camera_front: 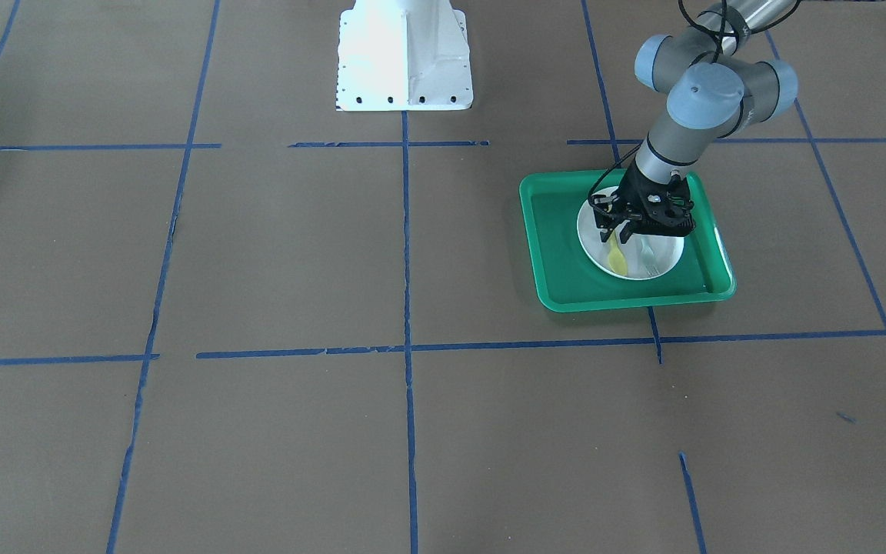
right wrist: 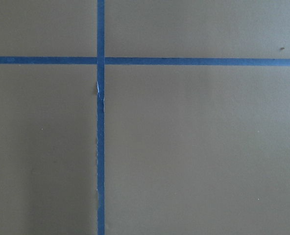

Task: Place spoon
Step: 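Lower the left gripper and grasp the yellow spoon's handle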

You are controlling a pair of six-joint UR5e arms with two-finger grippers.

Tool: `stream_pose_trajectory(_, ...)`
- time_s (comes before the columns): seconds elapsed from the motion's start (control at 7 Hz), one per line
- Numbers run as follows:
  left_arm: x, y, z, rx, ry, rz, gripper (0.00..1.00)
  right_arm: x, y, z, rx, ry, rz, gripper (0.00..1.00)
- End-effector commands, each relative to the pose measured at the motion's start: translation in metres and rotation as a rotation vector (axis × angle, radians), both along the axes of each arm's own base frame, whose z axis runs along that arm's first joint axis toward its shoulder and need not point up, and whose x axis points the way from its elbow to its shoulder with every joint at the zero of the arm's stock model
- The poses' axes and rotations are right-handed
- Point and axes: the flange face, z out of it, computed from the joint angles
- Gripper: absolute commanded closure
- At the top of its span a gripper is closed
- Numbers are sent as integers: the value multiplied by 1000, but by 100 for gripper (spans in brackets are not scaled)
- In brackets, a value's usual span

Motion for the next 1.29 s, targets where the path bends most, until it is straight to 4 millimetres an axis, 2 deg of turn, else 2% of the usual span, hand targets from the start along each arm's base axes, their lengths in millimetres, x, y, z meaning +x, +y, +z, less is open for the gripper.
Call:
stream_pose_trajectory(0.0, 2, -1, 1, -6, 0, 1, 70, 0, 0, 0, 0, 0, 0, 0)
stream_pose_trajectory(0.14, 1, 0, 0, -6, 2, 3, 91, 0, 0, 0, 0, 0, 0, 0)
stream_pose_trajectory(0.29, -2, 0, -4, -2, 8, -1, 100, 0, 0, 0, 0, 0, 0, 0)
stream_pose_trajectory(0.57, -19, 0, -14, 9, 23, -20, 100, 0, 0, 0, 0, 0, 0, 0)
stream_pose_trajectory(0.71, -21, -1, -34, -4, 8, -24, 100, 0, 0, 0, 0, 0, 0, 0)
stream_pose_trajectory(0.86, -16, -4, -60, -24, -5, -32, 100, 0, 0, 0, 0, 0, 0, 0)
stream_pose_trajectory(1.0, 1, -8, -75, -75, 15, -71, 100, 0, 0, 0, 0, 0, 0, 0)
stream_pose_trajectory(1.14, 20, -19, -81, -94, 18, -83, 100, 0, 0, 0, 0, 0, 0, 0)
